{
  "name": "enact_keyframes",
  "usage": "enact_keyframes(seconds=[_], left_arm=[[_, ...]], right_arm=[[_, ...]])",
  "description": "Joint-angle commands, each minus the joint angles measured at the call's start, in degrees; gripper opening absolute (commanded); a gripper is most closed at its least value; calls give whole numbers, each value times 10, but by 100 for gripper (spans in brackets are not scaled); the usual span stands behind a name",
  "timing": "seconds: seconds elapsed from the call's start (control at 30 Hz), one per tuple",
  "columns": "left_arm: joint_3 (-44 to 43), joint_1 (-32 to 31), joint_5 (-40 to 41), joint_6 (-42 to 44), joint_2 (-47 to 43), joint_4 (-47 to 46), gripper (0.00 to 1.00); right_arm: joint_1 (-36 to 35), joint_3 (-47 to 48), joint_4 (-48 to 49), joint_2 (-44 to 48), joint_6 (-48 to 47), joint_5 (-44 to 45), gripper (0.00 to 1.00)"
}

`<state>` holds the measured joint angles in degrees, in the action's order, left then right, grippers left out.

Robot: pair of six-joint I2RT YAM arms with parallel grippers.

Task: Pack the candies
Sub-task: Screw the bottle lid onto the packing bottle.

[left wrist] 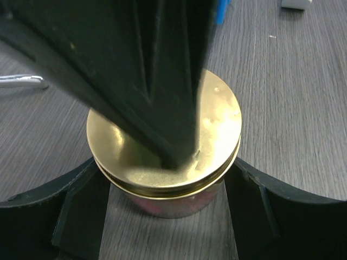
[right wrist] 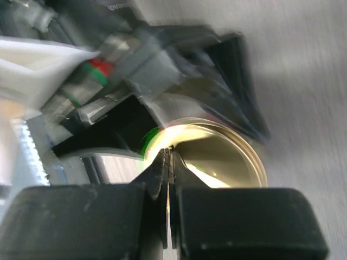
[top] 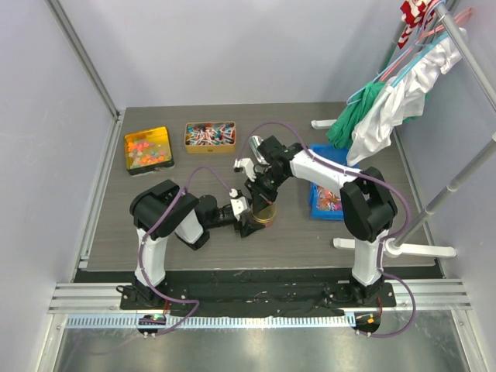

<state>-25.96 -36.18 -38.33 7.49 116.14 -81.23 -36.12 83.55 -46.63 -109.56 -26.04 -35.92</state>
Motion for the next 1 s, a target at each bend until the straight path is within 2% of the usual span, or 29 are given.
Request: enact_keyframes(seconds=[0.0, 0.27, 0.47, 0.7, 0.97], left_arm=[[3, 8, 19, -2, 16, -75, 33], [2, 9, 17, -3, 16, -75, 33], [2, 9, 17, -3, 16, -75, 33], [2, 9, 16, -2, 17, -75, 33], [1, 9, 17, -3, 17, -75, 33]], right_arm=[[-19, -23, 16, -42, -9, 19, 1], [-8, -1, 16, 2, -14, 38, 1], [45, 35, 15, 26, -16, 53, 3], [58, 52, 15, -3, -25, 62, 25], [58, 55, 12, -14, -30, 38, 34]])
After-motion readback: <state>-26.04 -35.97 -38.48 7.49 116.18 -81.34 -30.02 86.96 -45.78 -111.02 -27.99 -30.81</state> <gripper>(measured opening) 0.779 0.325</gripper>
